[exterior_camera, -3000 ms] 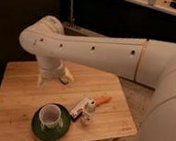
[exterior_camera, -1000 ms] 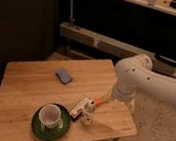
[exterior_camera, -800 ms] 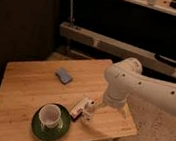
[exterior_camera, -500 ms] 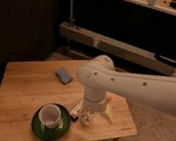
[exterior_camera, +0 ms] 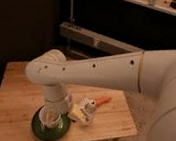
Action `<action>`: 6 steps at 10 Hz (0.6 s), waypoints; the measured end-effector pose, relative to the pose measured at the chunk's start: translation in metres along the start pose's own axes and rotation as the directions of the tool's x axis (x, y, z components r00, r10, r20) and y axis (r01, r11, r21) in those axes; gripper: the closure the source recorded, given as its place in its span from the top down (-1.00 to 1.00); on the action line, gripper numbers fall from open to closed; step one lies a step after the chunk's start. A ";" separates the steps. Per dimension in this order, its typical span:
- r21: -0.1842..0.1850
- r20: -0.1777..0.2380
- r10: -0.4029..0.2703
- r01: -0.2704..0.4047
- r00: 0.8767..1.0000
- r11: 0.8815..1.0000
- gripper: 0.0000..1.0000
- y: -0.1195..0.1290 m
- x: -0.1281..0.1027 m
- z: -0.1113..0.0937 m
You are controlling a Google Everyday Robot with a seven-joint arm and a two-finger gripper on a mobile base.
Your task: Move the arm in a circular motion
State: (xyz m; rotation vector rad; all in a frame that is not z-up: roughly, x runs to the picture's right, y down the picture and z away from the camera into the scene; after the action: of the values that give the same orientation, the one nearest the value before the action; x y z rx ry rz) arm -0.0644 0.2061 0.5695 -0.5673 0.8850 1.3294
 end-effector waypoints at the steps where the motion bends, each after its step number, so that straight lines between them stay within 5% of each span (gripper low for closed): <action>1: -0.030 0.020 -0.014 0.015 1.000 0.999 0.60 0.004 0.003 -0.001; 4: -0.115 0.147 -0.065 0.082 0.987 0.990 0.60 0.009 -0.010 -0.008; 6: -0.160 0.292 -0.112 0.164 0.950 0.974 0.60 0.011 -0.052 -0.022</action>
State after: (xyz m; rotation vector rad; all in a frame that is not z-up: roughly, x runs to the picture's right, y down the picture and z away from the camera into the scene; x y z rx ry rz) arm -0.0803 0.1602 0.6008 -0.5539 0.4844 1.3306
